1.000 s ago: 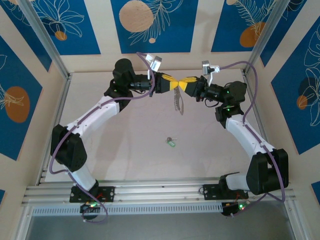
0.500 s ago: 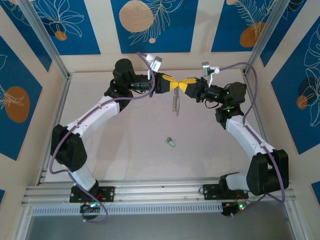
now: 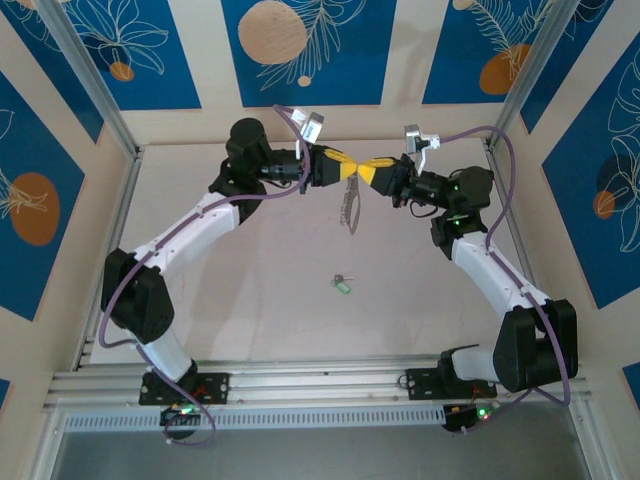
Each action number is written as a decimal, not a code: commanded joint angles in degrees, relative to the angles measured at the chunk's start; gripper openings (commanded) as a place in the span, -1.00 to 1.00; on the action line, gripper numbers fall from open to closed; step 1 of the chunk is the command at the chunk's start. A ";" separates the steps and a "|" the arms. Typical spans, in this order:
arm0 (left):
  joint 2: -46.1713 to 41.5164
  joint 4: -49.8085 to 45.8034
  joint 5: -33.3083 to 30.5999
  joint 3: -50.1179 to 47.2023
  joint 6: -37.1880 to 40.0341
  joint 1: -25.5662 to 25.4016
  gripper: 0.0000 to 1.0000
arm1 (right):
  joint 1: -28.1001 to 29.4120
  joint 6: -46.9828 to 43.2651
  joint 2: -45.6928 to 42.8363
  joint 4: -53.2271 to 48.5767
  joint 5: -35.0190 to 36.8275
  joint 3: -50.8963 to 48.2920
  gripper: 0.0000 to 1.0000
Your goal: Put the keys on the keyring
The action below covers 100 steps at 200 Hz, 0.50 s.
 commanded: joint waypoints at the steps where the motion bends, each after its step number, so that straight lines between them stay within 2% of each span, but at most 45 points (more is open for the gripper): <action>1: -4.01 4.46 -5.24 -3.24 0.76 -0.91 -0.81 | -0.70 0.76 -0.42 0.92 3.39 -1.69 -1.00; 22: -6.11 5.94 -8.83 -7.14 0.84 -0.34 -0.60 | -0.92 1.51 -0.34 1.73 4.06 -1.81 -1.00; 50: -7.40 10.16 -10.53 -11.41 -1.44 0.33 -0.32 | -0.83 1.71 -0.32 2.03 4.46 -1.91 -1.00; 100: -5.31 13.68 -8.48 -11.66 -4.45 0.44 -0.23 | -0.39 2.48 0.33 3.11 4.38 -1.85 -1.00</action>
